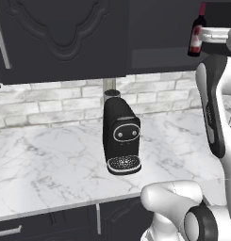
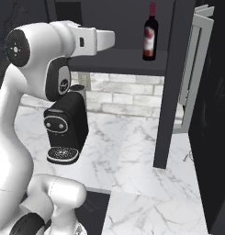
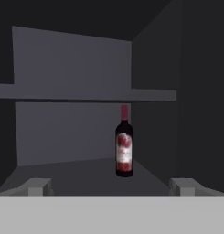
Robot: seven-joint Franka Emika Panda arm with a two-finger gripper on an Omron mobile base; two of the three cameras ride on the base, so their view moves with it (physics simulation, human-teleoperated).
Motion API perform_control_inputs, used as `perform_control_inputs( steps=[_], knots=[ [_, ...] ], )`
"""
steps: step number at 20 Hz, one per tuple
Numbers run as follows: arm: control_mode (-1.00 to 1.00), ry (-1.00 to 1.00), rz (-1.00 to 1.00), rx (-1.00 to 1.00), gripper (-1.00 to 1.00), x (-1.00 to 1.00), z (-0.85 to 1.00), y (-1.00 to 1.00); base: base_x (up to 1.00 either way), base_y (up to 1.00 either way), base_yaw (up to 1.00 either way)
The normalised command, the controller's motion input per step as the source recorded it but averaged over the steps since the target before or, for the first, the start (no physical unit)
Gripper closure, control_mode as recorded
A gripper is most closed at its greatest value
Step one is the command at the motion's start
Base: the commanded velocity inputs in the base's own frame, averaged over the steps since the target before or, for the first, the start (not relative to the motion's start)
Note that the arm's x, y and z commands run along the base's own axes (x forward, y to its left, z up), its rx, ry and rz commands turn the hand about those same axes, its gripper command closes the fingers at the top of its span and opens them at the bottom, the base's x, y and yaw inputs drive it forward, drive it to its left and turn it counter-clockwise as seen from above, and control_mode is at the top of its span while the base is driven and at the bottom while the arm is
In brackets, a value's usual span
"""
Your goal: Get the candle and the wine from the cabinet and move them to the dining counter.
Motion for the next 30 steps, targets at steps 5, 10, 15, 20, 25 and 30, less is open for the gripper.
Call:
perform_control_inputs(
  steps=[5, 10, 15, 20, 25, 30],
  knots=[
    [-1.0, 0.0, 0.0, 0.0, -1.0, 0.31, 0.0, -0.04, 0.0, 0.0, 0.0],
    [-1.0, 0.0, 0.0, 0.0, -1.0, 0.38, 0.0, -0.11, 0.0, 0.0, 0.0],
    [-1.0, 0.0, 0.0, 0.0, -1.0, 0.38, 0.0, -0.14, 0.0, 0.0, 0.0],
    [-1.0, 0.0, 0.0, 0.01, -1.0, 0.42, 0.0, -0.16, 0.0, 0.0, 0.0],
    [-1.0, 0.0, 0.0, 0.01, -1.0, 0.36, 0.0, -0.14, 0.0, 0.0, 0.0],
    [-1.0, 0.0, 0.0, 0.01, -1.0, 0.4, 0.0, -0.12, 0.0, 0.0, 0.0]
  ],
)
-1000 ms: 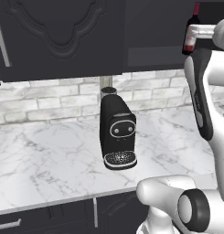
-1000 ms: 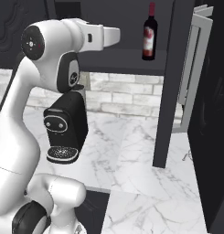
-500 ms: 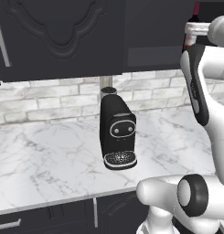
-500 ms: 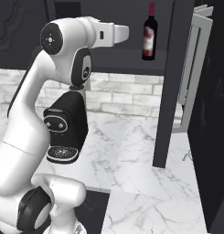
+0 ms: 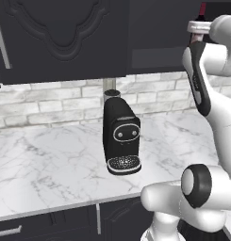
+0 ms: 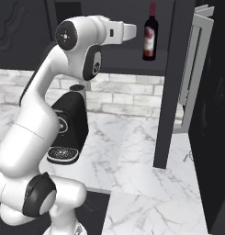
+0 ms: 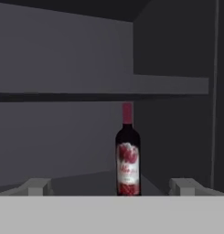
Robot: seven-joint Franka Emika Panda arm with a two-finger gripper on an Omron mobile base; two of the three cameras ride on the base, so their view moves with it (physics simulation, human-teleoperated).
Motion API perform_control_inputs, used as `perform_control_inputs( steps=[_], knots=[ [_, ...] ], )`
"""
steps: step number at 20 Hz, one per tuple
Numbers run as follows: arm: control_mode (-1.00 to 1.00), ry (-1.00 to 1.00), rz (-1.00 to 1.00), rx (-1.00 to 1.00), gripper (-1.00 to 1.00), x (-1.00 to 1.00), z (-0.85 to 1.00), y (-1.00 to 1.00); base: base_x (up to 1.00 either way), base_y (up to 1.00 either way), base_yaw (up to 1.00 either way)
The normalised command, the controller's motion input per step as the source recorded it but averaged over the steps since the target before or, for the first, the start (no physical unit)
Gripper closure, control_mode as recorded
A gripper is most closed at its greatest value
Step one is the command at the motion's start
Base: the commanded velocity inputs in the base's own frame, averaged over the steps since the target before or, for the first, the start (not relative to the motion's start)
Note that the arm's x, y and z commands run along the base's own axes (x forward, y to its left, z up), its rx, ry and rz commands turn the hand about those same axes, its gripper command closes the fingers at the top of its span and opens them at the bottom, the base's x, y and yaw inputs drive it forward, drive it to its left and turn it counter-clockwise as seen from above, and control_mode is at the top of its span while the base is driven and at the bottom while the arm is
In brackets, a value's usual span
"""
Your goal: Get the candle and the wine from the cabinet and move them to the dining counter.
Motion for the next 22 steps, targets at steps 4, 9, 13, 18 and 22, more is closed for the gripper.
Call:
perform_control_inputs(
  steps=[4, 9, 13, 18, 22],
  knots=[
    [-1.0, 0.0, 0.0, 0.0, -1.0, 0.36, 0.0, -0.07, 0.0, 0.0, 0.0],
    [-1.0, 0.0, 0.0, 0.0, -1.0, 0.35, 0.0, -0.1, 0.0, 0.0, 0.0],
    [-1.0, 0.0, 0.0, 0.01, -1.0, 0.23, 0.0, -0.14, 0.0, 0.0, 0.0],
    [-1.0, 0.0, 0.0, 0.0, -1.0, 0.14, 0.0, -0.12, 0.0, 0.0, 0.0],
    [-1.0, 0.0, 0.0, 0.0, -1.0, 0.18, 0.01, -0.1, 0.0, 0.0, 0.0]
  ],
)
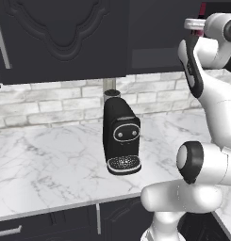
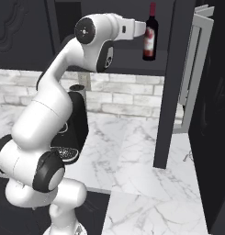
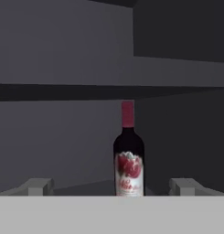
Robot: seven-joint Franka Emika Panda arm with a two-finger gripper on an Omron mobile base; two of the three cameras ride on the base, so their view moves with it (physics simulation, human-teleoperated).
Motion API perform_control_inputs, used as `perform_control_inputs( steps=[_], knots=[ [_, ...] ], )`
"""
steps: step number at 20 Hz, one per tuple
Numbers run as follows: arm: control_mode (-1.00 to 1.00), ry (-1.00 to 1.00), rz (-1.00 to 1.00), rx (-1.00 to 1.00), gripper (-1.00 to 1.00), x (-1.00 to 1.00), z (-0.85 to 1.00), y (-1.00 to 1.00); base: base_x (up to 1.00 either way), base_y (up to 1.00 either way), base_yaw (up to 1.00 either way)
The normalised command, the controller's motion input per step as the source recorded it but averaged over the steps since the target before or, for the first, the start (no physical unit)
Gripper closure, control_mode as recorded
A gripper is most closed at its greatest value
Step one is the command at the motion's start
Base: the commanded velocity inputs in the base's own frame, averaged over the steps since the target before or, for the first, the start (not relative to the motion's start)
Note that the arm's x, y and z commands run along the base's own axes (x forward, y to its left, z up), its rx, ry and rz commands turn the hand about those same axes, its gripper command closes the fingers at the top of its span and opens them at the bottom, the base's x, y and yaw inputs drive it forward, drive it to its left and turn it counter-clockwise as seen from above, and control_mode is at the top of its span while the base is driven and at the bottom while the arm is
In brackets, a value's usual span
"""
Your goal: Get the candle and the wine from the cabinet and move them to the dining counter.
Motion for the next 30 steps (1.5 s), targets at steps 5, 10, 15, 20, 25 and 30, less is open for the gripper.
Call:
perform_control_inputs(
  steps=[5, 10, 15, 20, 25, 30],
  knots=[
    [-1.0, 0.0, 0.0, 0.0, -1.0, 0.19, 0.0, -0.1, 0.0, 0.0, 0.0],
    [-1.0, 0.0, 0.0, 0.0, -1.0, 0.23, 0.0, -0.07, 0.0, 0.0, 0.0],
    [-1.0, 0.0, 0.0, 0.0, -1.0, 0.24, 0.0, -0.05, 0.0, 0.0, 0.0],
    [-1.0, 0.0, 0.0, 0.0, -1.0, 0.19, 0.0, -0.04, 0.0, 0.0, 0.0],
    [-1.0, 0.0, 0.0, 0.0, -1.0, 0.12, 0.01, -0.03, 0.0, 0.0, 0.0],
    [-1.0, -0.01, 0.0, 0.0, -1.0, 0.04, 0.0, -0.07, 0.0, 0.0, 0.0]
  ],
)
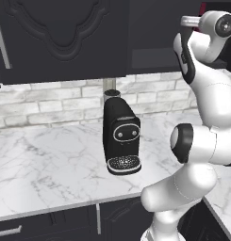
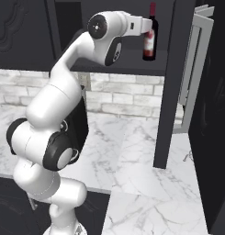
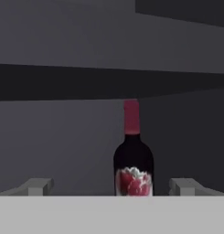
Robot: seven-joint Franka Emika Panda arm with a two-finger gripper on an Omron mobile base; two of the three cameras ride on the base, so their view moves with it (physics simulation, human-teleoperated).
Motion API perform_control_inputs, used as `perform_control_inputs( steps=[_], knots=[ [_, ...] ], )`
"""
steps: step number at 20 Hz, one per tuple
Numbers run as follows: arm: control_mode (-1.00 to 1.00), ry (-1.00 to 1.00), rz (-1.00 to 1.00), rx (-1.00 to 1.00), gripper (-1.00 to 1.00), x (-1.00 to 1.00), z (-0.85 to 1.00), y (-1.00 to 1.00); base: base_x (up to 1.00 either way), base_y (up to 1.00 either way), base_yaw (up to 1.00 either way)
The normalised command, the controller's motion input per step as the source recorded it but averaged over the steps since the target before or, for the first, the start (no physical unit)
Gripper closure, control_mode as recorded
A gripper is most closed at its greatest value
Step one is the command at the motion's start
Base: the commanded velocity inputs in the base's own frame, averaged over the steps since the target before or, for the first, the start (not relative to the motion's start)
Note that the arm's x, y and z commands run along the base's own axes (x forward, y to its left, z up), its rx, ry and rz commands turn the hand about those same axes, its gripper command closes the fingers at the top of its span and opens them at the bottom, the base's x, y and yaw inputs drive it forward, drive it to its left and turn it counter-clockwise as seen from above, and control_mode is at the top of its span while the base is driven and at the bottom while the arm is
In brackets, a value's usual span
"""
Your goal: Get the candle and the wine from the cabinet and move them to the dining counter.
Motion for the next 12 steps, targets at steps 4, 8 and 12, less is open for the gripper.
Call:
perform_control_inputs(
  steps=[4, 8, 12],
  knots=[
    [-1.0, -0.03, 0.0, 0.0, -1.0, 0.01, 0.0, -0.04, 0.0, 0.0, 0.0],
    [-1.0, 0.0, 0.0, 0.0, -1.0, 0.1, 0.0, -0.01, 0.0, 0.0, 0.0],
    [-1.0, 0.0, 0.0, 0.0, -1.0, 0.1, 0.0, 0.0, 0.0, 0.0, 0.0]
  ],
)
